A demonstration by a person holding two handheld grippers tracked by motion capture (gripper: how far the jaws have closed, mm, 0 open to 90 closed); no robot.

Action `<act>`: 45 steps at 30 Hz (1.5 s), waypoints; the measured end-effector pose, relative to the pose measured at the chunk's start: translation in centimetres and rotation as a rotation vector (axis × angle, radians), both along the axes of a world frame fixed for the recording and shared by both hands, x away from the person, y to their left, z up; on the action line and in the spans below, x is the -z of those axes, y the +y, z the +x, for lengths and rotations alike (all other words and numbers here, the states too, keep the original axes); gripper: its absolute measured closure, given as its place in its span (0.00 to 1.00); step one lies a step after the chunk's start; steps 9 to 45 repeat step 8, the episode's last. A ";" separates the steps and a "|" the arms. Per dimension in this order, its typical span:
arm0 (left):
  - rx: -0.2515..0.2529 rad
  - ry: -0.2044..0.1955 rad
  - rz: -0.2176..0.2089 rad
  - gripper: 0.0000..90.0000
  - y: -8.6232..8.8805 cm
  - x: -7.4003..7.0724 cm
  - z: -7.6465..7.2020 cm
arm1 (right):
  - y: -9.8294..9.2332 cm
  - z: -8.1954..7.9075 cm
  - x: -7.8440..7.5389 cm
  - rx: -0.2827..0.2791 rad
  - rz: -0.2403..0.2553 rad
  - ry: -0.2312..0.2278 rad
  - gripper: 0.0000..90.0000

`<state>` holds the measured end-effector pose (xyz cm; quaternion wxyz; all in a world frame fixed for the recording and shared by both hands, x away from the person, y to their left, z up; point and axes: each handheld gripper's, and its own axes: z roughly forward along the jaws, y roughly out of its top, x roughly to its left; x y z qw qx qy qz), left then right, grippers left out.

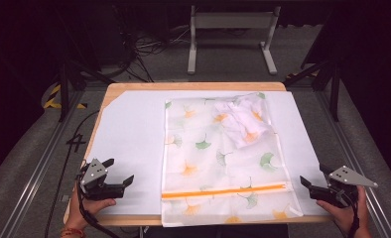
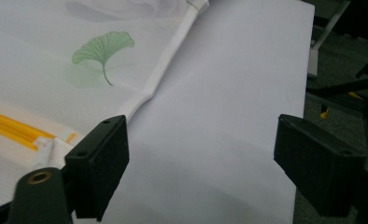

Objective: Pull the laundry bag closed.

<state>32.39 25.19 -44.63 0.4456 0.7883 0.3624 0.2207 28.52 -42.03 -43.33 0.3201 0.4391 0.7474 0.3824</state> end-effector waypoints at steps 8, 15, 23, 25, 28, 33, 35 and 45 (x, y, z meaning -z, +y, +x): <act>0.009 0.005 -0.006 0.10 -0.4 0.0 0.5 | 0.1 -0.3 0.1 0.004 -0.009 -0.007 0.22; 0.009 0.005 -0.006 0.10 -0.4 0.0 0.5 | 0.1 -0.3 0.1 0.004 -0.009 -0.007 0.22; 0.009 0.005 -0.006 0.10 -0.4 0.0 0.5 | 0.1 -0.3 0.1 0.004 -0.009 -0.007 0.22; 0.009 0.005 -0.006 0.10 -0.4 0.0 0.5 | 0.1 -0.3 0.1 0.004 -0.009 -0.007 0.22; 0.009 0.005 -0.006 0.10 -0.4 0.0 0.5 | 0.1 -0.3 0.1 0.004 -0.009 -0.007 0.22; 0.009 0.005 -0.006 0.10 -0.4 0.0 0.5 | 0.1 -0.3 0.1 0.004 -0.009 -0.007 0.22; 0.009 0.005 -0.006 0.10 -0.4 0.0 0.5 | 0.1 -0.3 0.1 0.004 -0.009 -0.007 0.22; 0.009 0.005 -0.006 0.10 -0.4 0.0 0.5 | 0.1 -0.3 0.1 0.004 -0.009 -0.007 0.22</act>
